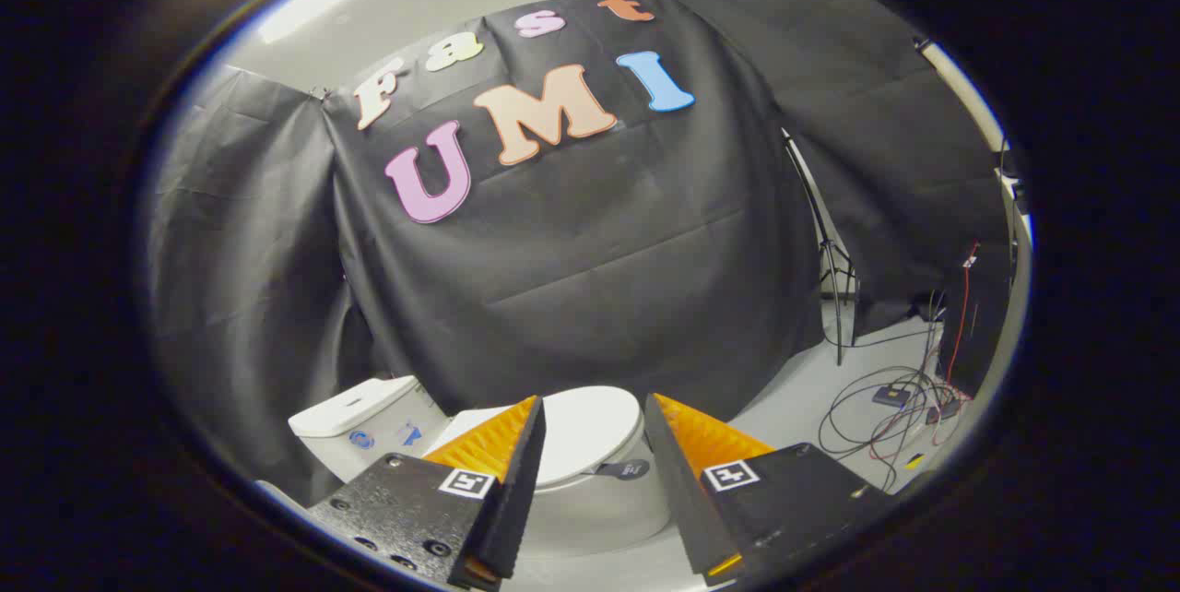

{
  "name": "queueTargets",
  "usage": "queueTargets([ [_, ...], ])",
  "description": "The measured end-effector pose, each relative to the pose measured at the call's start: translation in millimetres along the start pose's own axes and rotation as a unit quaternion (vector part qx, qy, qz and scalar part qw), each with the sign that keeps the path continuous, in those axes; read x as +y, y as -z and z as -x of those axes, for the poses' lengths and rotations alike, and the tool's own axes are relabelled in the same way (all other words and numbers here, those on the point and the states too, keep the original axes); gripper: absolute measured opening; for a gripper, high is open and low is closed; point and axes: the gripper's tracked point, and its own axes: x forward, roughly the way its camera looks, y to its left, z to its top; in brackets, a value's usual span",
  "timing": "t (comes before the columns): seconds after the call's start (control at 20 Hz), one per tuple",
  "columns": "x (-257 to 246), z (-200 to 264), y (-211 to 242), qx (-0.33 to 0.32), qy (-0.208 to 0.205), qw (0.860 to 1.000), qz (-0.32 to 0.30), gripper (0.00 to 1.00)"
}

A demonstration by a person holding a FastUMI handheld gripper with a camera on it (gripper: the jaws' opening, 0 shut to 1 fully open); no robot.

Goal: Open the toilet lid.

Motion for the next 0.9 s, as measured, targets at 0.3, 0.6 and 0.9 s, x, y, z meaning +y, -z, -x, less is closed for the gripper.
queueTargets([
  [0.3, -0.7, 0.3, -1.2, -0.003, 0.001, 1.000, -0.004, 0.68],
  [0.6, 0.1, 0.5, -2.7, -0.006, 0.000, 1.000, -0.005, 0.68],
  [0.9, -4.3, 1.0, -3.2, -0.010, 0.003, 1.000, -0.013, 0.68],
])
